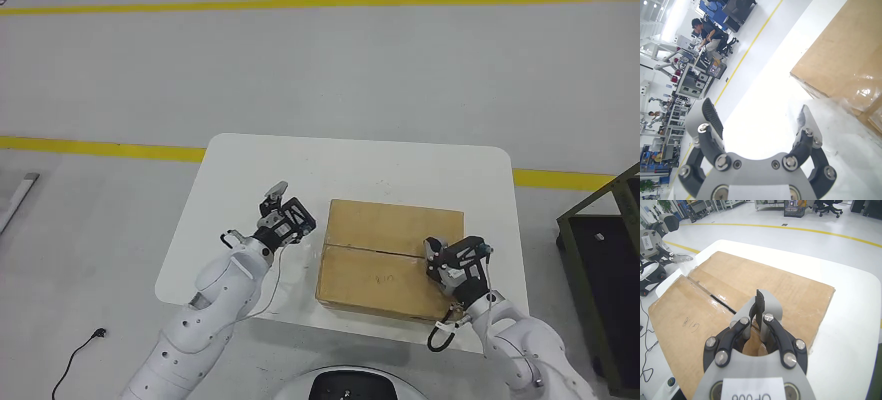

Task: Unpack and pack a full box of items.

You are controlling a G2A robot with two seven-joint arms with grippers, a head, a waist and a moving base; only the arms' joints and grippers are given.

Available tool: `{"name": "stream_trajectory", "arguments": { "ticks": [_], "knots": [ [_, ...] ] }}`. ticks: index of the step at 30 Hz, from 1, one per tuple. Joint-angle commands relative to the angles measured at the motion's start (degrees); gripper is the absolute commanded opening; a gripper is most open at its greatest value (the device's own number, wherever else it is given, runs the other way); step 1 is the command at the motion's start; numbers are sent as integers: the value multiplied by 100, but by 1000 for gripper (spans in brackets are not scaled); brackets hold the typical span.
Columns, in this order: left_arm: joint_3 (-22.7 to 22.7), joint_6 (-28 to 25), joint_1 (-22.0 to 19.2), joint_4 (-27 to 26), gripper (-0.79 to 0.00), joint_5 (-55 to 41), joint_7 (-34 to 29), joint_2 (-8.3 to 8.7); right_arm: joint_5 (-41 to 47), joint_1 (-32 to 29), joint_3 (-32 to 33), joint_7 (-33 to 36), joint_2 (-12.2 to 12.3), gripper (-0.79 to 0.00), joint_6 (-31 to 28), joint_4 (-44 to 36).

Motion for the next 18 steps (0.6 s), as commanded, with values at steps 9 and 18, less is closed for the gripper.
{"name": "stream_trajectory", "arguments": {
  "ticks": [9,18],
  "knots": [
    [72,16,-326,123,0,-38,82,-97,84,25,85,32,-11,-785,-18,-47],
    [79,45,-686,180,0,-100,196,-186,55,-16,120,95,-13,-785,-124,-17]
  ]
}}
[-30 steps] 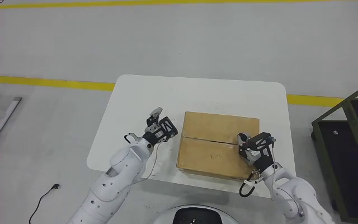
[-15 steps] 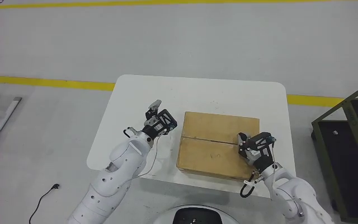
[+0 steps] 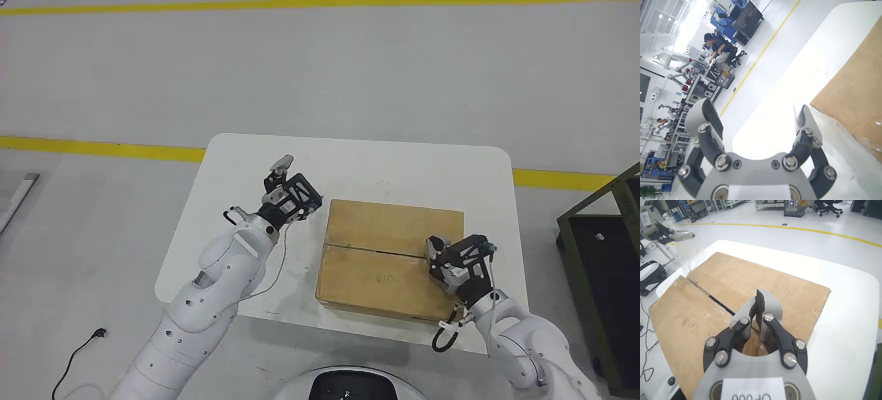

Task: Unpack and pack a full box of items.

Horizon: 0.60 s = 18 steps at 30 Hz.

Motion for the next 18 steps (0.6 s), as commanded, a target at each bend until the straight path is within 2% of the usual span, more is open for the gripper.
{"name": "stream_trajectory", "arguments": {
  "ticks": [1,11,18],
  "knots": [
    [-5,16,-49,-4,0,-15,-4,-15,0,-8,-1,4,-2,-785,-8,4],
    [-66,-60,-353,-213,0,-247,31,-100,145,21,184,-27,-7,-785,11,-97],
    [148,-267,-625,-359,0,-509,155,-208,261,14,385,38,-2,-785,-20,-225]
  ]
}}
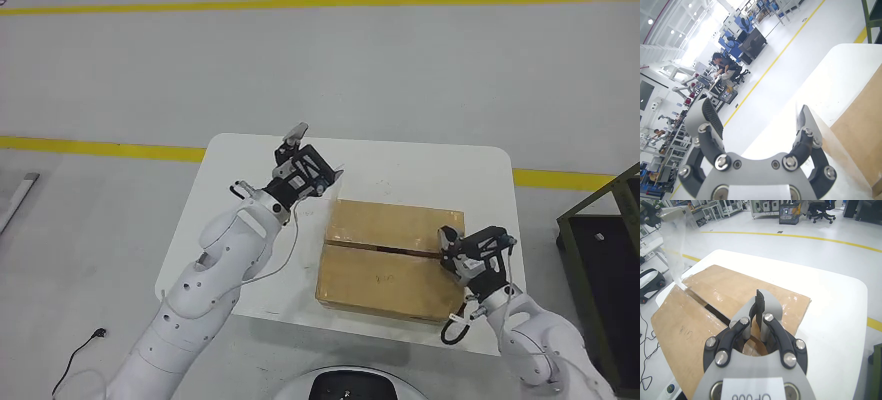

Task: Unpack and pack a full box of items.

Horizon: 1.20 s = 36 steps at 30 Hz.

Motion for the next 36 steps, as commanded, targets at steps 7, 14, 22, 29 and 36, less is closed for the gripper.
{"name": "stream_trajectory", "arguments": {
  "ticks": [7,14,22,29,36],
  "knots": [
    [358,-174,-234,-17,0,-344,136,-147,-68,4,-41,163,1,-785,-129,172],
    [645,-259,-293,-42,0,-704,164,-279,-124,36,-97,81,-13,-785,-73,322],
    [1008,-374,-528,34,0,-912,267,-450,-110,-29,110,163,0,-785,-101,248],
    [1267,-475,-663,254,0,-1131,360,-598,-36,-130,574,292,32,-785,-129,108],
    [1489,-562,-761,419,0,-1211,418,-732,-33,-301,1372,341,72,-785,-12,97]
  ]
}}
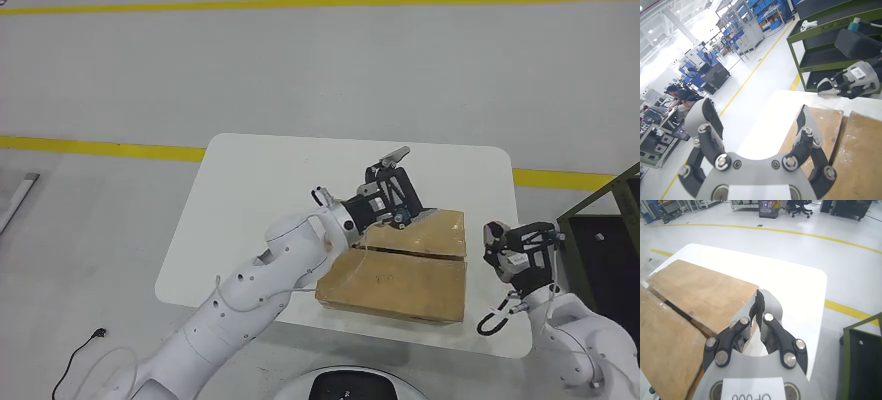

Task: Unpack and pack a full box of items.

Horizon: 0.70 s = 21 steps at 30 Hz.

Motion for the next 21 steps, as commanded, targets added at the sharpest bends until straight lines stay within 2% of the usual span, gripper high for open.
{"name": "stream_trajectory", "arguments": {
  "ticks": [1,8,12,13,17,18,21],
  "knots": [
    [56,-10,-17,45,0,1,22,-32,39,-45,202,-27,6,-785,5,29],
    [215,-61,-92,117,0,-60,76,-160,416,-218,670,-150,9,-785,-142,88],
    [50,-100,-63,53,0,-77,0,-158,905,-219,808,-247,14,-579,-574,-83],
    [-30,-117,-44,13,0,-65,-51,-143,980,-204,838,-260,22,-493,-753,-144],
    [-497,-197,148,-259,0,50,-334,-33,1338,-180,830,-135,64,-403,-1674,-307],
    [-642,-237,226,-355,0,73,-430,4,1437,-176,815,-97,73,-326,-1860,-332],
    [-1107,-358,566,-662,0,244,-753,135,1615,-168,698,97,98,-305,-2257,-357]
  ]
}}
